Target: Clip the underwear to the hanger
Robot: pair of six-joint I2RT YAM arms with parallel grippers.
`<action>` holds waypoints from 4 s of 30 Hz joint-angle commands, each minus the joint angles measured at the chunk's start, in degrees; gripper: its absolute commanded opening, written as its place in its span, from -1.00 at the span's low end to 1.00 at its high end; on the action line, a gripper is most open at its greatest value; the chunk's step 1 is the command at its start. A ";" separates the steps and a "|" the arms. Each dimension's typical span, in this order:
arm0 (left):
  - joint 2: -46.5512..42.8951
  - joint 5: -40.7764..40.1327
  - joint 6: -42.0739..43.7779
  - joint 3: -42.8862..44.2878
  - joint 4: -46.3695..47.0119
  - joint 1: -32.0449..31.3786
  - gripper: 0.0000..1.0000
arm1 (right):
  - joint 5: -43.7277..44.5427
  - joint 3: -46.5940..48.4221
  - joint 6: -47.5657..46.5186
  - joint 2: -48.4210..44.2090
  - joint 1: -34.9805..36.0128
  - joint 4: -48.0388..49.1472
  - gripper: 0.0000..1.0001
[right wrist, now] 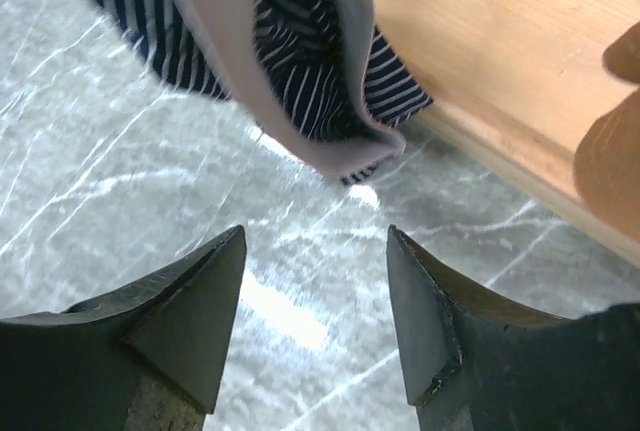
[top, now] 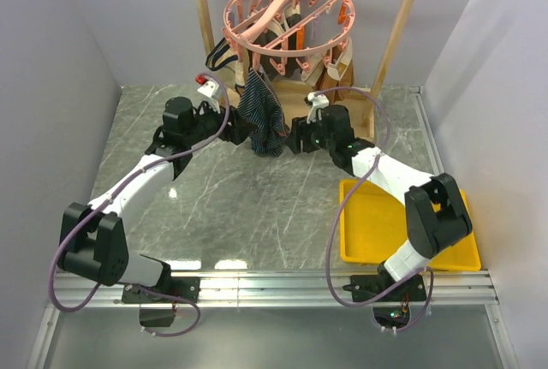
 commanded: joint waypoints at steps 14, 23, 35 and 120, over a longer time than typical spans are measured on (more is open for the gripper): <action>-6.52 -5.75 12.31 0.26 13.70 -13.54 0.69 | -6.52 -12.17 -8.97 -19.94 -2.13 -0.73 0.34; 6.39 -10.77 7.74 5.01 34.60 -17.24 0.69 | -0.99 -1.46 -5.19 -30.51 -6.09 -4.24 0.50; 22.83 -17.36 7.65 18.45 46.14 -19.71 0.56 | -11.88 10.67 6.24 -25.59 -14.88 1.99 0.61; 26.36 -16.93 8.09 22.95 46.75 -20.06 -0.99 | -10.48 29.13 -4.05 -5.02 -7.23 -0.64 0.41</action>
